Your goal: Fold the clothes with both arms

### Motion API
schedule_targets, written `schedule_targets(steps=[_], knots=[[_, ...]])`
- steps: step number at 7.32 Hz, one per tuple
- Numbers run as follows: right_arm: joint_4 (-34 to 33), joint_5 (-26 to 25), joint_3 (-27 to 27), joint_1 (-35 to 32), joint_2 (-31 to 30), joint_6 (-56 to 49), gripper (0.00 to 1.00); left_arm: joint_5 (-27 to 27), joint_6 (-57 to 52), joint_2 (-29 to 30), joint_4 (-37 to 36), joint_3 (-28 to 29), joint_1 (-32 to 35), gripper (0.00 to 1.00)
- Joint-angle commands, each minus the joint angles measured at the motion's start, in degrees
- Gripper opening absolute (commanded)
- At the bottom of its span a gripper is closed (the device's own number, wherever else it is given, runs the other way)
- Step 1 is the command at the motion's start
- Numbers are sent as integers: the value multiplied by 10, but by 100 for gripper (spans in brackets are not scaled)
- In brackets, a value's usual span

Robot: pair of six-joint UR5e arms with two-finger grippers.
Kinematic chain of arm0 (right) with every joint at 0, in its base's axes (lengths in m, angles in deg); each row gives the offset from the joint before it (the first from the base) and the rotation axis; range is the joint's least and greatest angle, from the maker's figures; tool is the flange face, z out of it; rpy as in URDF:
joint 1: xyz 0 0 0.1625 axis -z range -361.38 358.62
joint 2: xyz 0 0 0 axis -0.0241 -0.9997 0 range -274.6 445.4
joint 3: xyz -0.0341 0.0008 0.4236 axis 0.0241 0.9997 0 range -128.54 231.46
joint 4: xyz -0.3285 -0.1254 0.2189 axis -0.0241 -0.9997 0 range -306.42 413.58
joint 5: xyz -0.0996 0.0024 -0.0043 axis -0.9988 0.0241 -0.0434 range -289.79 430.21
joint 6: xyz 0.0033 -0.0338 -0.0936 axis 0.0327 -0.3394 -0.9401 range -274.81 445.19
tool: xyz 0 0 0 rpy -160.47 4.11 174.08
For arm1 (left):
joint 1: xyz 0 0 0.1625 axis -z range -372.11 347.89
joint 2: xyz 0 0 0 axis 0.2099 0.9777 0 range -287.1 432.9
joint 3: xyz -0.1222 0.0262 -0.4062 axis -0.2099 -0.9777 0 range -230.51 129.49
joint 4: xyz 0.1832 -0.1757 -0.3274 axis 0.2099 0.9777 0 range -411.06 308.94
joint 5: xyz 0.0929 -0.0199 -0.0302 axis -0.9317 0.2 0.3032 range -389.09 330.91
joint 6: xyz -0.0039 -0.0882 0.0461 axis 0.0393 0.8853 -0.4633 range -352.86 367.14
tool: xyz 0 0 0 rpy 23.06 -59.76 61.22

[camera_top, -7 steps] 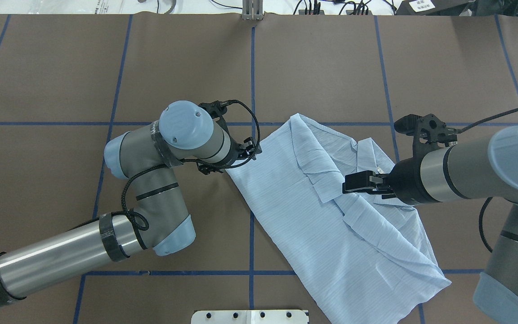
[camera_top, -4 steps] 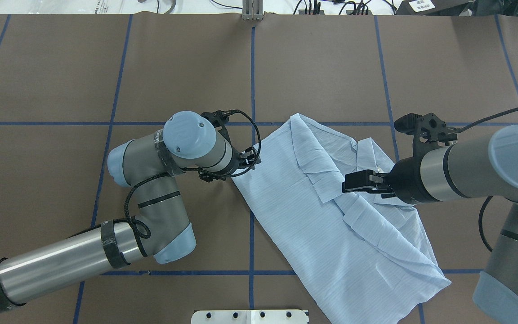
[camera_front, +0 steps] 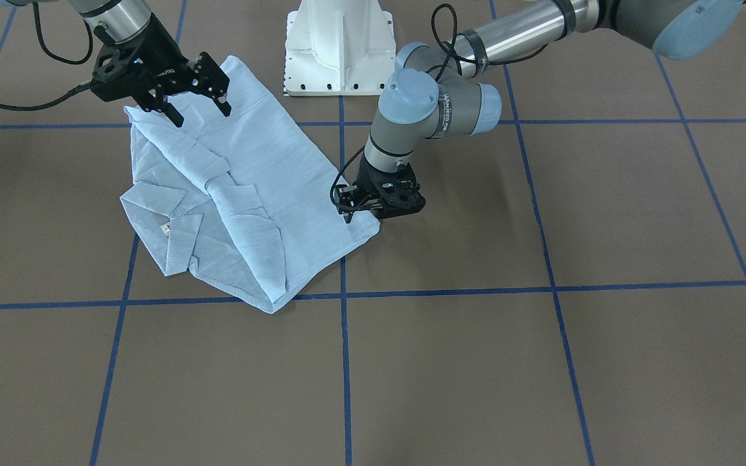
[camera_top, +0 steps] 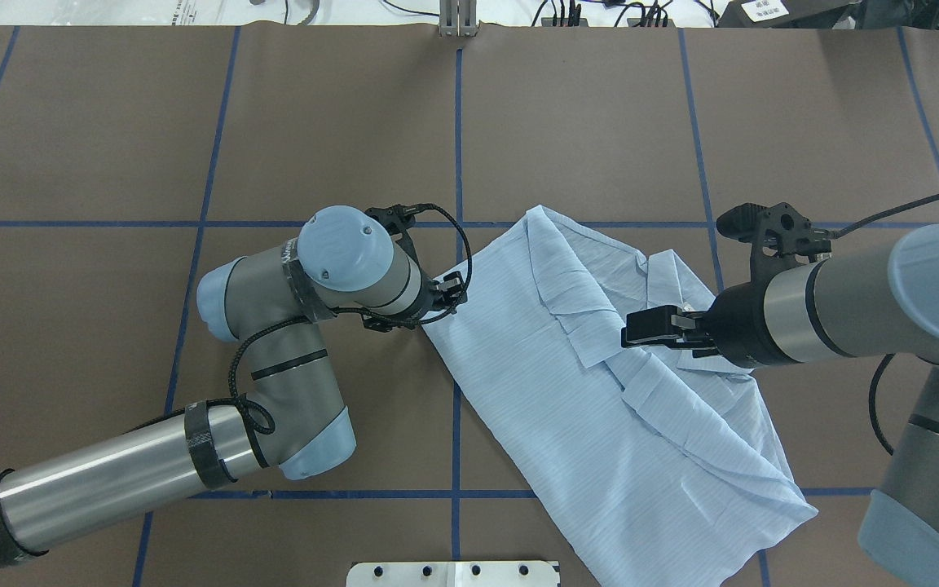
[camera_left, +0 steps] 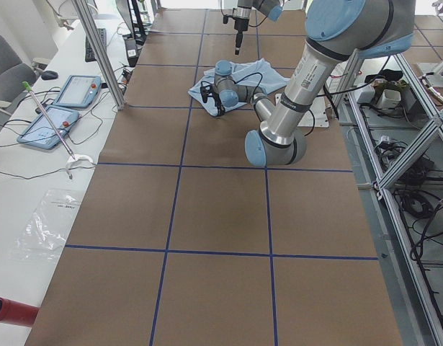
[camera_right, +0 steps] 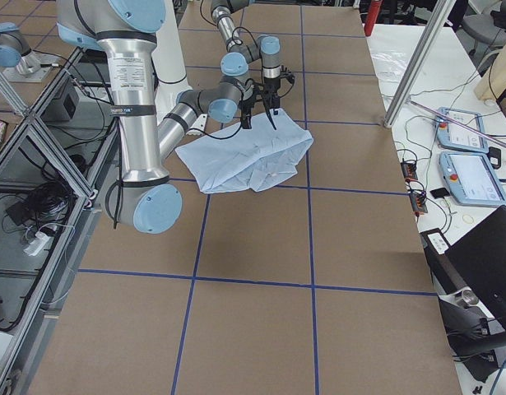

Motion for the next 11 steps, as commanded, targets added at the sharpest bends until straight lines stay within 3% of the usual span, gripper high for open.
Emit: schedule_targets(steps=[1,4,6,8,10,11], knots=[[1,0,0,-1,0,0,100,1,0,1,0,-2,0,0],[1,5,-1,-9,0,0,100,5,0,5,1,-6,15,0],[1,1,-1,-10,0,2,100,2,-24,3,-1,18,79,0],[1,-6,0,-10,1,3,100,1,-96,11,6,78,131,0],[1,-7,-1,-11,0,4,100,-46,-138,90,23,197,156,0],[0,-7,0,-11,0,4,100,-59,-138,125,99,269,156,0]])
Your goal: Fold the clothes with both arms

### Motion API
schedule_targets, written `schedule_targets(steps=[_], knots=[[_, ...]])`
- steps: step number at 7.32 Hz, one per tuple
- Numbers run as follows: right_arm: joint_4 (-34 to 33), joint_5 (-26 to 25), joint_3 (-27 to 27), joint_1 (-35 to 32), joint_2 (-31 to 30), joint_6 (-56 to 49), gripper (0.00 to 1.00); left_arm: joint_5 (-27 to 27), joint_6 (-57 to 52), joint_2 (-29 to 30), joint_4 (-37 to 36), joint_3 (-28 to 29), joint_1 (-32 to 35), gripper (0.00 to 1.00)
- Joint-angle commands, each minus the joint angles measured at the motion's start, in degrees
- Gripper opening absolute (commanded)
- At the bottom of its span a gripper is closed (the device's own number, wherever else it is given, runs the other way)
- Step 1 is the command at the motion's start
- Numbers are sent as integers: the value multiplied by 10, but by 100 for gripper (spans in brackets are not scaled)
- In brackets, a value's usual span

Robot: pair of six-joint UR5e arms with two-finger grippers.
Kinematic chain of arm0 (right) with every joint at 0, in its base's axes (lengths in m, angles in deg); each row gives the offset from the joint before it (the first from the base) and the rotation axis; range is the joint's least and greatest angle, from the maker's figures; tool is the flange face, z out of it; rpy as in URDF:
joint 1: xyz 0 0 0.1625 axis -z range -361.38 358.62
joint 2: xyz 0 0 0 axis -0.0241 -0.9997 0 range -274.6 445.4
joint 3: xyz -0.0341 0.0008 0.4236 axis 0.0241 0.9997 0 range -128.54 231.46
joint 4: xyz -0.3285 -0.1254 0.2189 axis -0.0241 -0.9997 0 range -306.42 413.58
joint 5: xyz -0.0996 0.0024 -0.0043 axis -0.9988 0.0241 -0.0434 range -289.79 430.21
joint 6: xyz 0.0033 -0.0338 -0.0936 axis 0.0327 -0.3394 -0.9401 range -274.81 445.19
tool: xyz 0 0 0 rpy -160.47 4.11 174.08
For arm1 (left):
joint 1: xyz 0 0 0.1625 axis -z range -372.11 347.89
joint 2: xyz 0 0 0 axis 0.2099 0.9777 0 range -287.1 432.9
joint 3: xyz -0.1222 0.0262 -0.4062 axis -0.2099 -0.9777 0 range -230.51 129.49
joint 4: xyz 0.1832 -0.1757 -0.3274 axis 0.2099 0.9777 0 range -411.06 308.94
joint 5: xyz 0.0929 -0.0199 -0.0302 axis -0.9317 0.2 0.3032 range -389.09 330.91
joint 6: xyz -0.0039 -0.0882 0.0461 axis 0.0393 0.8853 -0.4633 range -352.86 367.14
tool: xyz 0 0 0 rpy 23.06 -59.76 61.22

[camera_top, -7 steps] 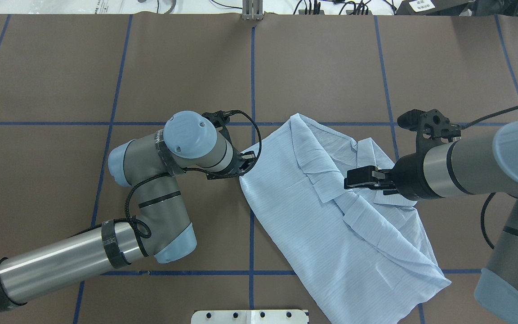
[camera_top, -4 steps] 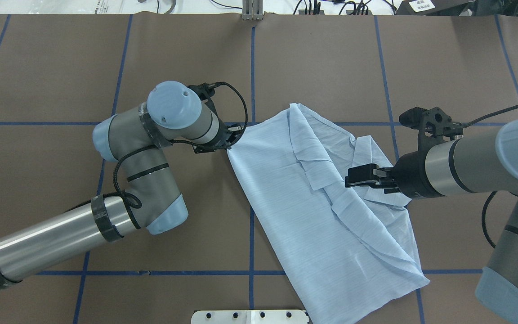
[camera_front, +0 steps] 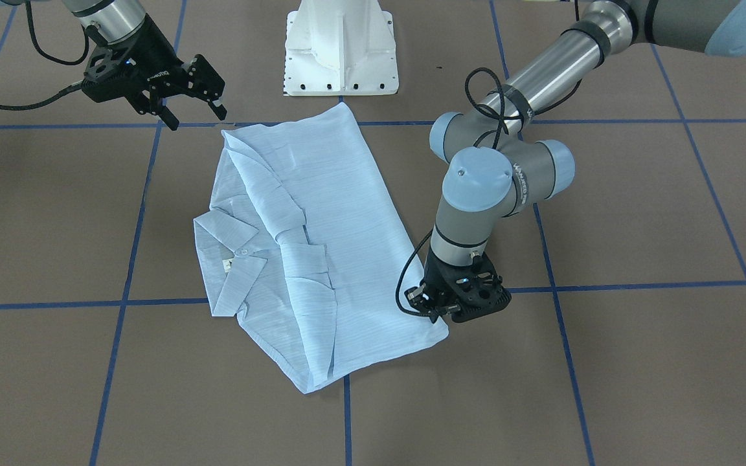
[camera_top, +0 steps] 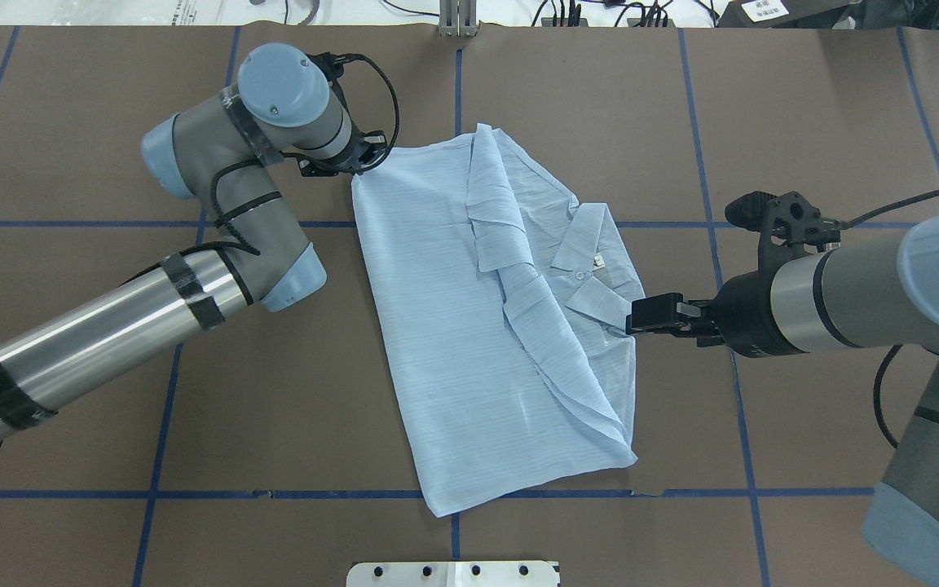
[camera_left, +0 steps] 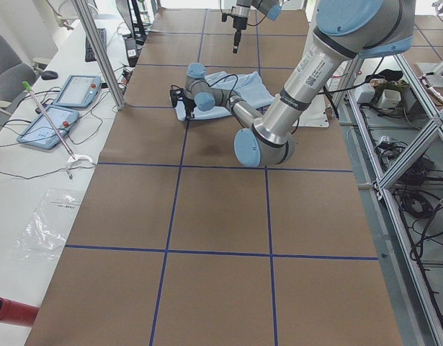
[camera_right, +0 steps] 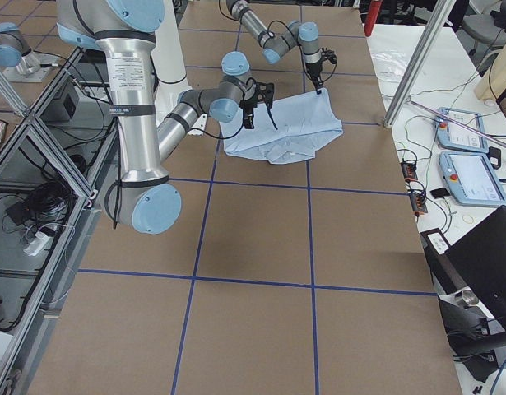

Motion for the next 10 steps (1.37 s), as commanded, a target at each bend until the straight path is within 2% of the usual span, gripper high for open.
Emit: schedule_targets(steps=[1,2,3,4,5,6,7,8,9,10], knots=[[0,-2,0,0,-1,0,100,-47,-10,60,106,124,6,0],[0,-3,0,-1,-1,0,100,-75,-10,60,190,149,5,0],[-1,-5,1,0,-1,0,100,-89,-10,59,236,181,4,0],[-5,-11,6,1,0,0,100,-90,-12,56,238,182,5,28],[-4,-12,20,3,3,-1,100,-91,-61,40,238,177,5,99],[-7,-9,41,3,27,-2,100,-86,-70,35,226,153,18,100],[-8,-10,64,7,53,-4,100,-64,-77,8,197,106,37,100],[-13,-12,88,10,82,-8,100,-9,-91,-8,163,60,53,100],[-46,-26,103,22,115,-10,100,11,-93,-53,135,-10,53,100],[-94,-77,111,54,148,-31,100,31,-97,-92,74,-83,53,100]])
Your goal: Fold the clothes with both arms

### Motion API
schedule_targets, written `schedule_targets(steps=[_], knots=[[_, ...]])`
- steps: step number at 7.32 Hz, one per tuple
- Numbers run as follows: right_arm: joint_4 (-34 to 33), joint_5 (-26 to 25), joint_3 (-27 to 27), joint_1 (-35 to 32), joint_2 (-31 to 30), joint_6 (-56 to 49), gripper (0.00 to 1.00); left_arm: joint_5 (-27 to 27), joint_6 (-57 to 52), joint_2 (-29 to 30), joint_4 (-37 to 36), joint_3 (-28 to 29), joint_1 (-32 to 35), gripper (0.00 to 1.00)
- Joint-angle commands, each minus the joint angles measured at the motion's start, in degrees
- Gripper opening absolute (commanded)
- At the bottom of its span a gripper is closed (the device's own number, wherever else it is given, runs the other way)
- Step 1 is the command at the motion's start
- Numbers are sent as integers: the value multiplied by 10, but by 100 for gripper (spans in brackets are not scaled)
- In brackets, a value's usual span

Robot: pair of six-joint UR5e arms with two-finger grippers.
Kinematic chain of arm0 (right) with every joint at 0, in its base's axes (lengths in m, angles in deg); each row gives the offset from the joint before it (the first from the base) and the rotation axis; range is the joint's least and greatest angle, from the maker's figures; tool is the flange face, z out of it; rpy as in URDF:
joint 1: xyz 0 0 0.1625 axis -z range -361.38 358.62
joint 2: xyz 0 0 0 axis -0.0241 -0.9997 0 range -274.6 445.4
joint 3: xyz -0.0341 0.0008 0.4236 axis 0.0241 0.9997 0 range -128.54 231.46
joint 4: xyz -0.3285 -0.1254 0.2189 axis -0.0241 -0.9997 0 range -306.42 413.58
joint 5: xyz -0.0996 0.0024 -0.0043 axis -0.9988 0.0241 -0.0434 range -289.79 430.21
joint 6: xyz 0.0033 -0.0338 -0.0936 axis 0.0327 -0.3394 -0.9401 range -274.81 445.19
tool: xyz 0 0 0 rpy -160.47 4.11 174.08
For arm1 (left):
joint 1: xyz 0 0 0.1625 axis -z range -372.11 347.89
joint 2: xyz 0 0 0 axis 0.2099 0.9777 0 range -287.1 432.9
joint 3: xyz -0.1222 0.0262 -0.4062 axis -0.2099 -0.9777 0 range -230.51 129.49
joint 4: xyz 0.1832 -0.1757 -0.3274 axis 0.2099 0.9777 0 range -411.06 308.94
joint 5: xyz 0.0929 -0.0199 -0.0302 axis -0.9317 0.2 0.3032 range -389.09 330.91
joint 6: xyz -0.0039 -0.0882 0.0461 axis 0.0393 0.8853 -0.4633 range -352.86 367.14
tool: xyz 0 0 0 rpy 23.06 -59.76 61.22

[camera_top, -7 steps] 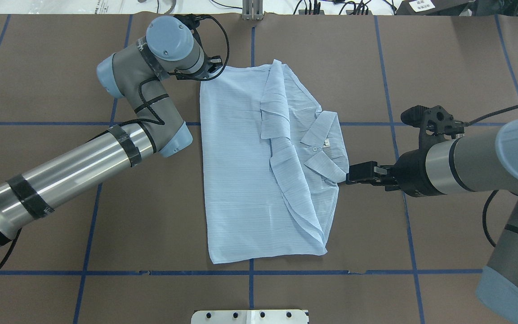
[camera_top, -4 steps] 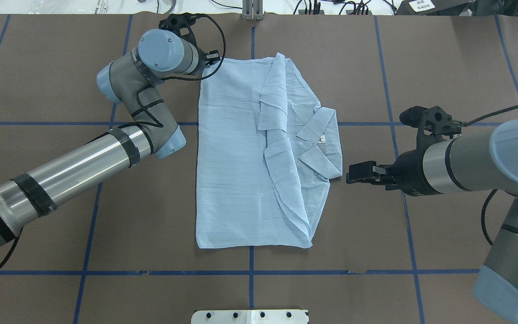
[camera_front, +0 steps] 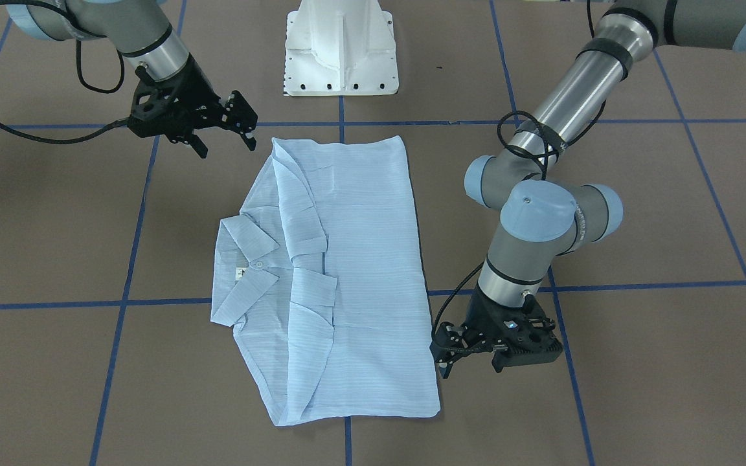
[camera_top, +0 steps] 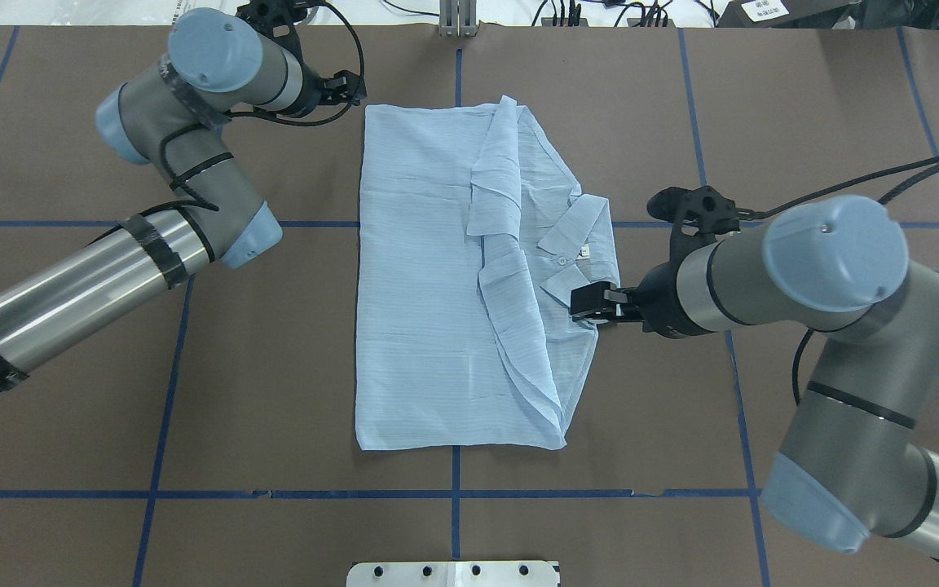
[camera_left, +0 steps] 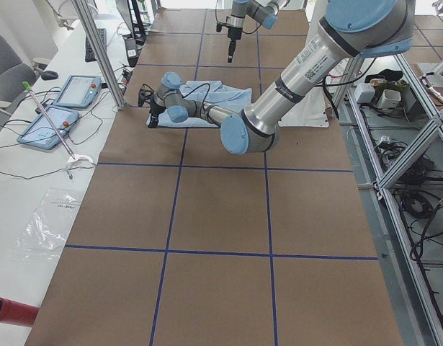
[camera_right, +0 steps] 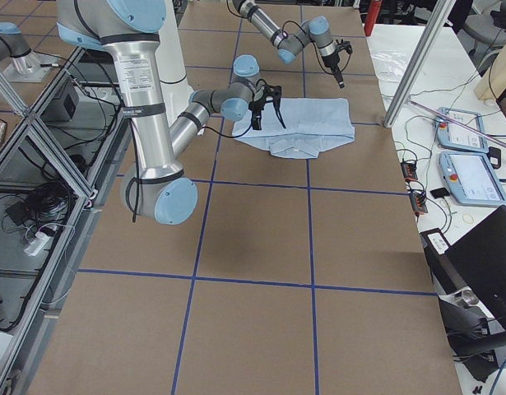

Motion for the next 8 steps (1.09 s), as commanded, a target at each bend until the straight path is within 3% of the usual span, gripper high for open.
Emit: schedule_targets(steps=[1,2,3,5,8], knots=[[-84,-89,35,56,72,-52,100,41,-5,-71,-124,-169,3,100],[-87,-125,66,77,95,-82,100,43,-5,-101,-173,-251,0,100],[-86,-156,97,99,115,-100,100,61,-4,-113,-198,-286,-3,100],[-85,-192,126,129,117,-115,100,70,-3,-113,-200,-292,-3,100],[-86,-201,144,147,115,-132,100,72,2,-114,-199,-285,-9,100]])
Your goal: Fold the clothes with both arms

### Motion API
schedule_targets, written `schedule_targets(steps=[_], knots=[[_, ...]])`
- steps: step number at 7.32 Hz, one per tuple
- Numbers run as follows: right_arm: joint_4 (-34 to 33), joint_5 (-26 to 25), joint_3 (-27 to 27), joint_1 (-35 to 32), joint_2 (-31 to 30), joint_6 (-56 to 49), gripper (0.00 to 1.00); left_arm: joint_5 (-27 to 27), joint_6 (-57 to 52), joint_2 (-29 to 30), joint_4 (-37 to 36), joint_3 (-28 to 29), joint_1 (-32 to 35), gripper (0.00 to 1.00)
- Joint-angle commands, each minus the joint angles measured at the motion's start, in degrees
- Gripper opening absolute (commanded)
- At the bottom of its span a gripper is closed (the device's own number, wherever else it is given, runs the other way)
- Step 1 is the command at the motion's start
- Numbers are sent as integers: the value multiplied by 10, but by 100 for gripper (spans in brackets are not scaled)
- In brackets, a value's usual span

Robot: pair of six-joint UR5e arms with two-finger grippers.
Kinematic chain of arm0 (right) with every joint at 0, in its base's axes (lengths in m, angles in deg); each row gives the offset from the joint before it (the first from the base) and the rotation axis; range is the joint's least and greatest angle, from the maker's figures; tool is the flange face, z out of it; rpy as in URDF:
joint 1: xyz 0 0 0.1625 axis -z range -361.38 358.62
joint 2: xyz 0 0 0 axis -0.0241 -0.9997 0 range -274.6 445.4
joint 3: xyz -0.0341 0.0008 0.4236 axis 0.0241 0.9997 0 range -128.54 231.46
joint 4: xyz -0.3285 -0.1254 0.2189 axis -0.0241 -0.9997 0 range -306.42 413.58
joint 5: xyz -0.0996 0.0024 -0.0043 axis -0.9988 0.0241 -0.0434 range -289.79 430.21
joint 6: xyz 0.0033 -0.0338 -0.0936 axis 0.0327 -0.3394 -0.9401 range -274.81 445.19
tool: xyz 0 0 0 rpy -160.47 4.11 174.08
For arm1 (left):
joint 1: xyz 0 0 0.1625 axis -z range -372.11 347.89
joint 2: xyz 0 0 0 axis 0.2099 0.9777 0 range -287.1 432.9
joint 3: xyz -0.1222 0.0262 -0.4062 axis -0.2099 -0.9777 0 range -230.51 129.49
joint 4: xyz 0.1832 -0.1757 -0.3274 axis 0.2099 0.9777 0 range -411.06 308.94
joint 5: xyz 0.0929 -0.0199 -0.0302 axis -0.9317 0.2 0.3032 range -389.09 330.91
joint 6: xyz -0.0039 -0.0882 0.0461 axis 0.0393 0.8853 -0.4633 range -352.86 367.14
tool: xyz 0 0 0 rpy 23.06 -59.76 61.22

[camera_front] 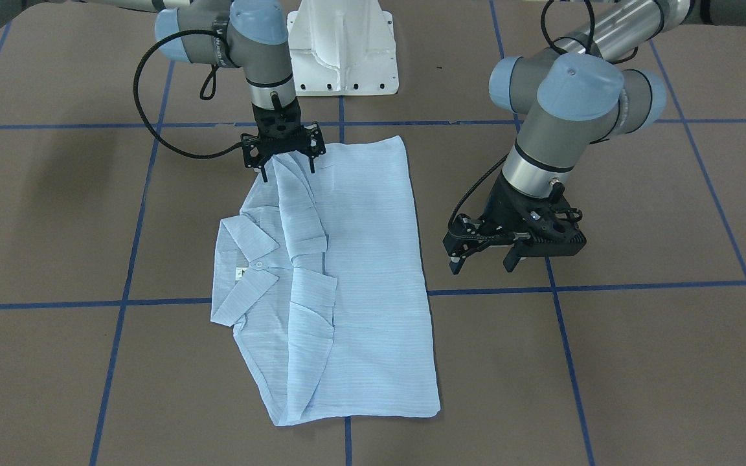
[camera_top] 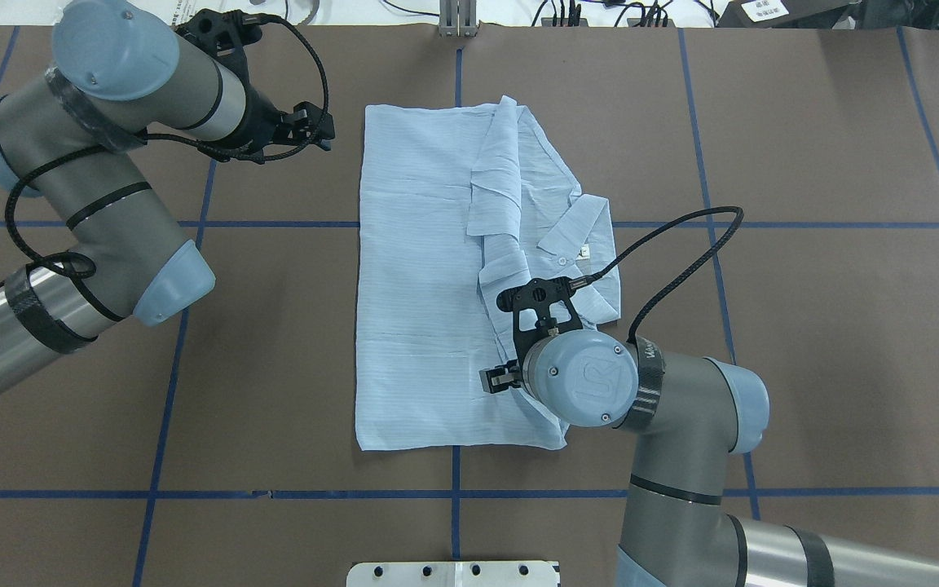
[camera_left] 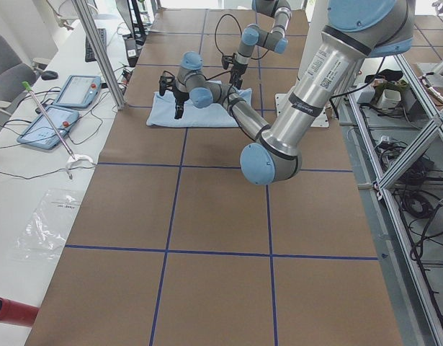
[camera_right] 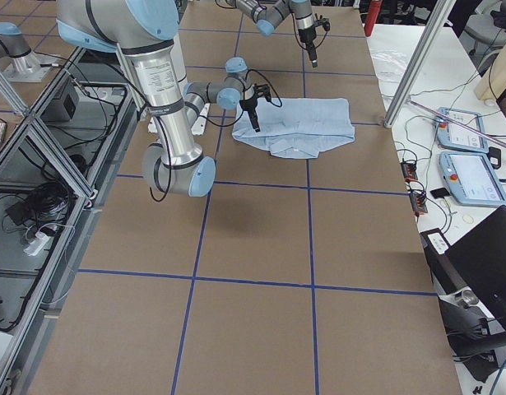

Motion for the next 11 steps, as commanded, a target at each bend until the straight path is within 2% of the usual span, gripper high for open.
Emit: schedule_targets(steps=[1,6,11], knots=[[-1,-3,6,16,-2,-11,100,0,2,-1,4,5,-8,100],[-4,2,19,19,-7,-14,100,1,4,1,7,9,-15,100],[-2,18,12,-21,-36,-46,100,1,5,5,6,9,-17,100]])
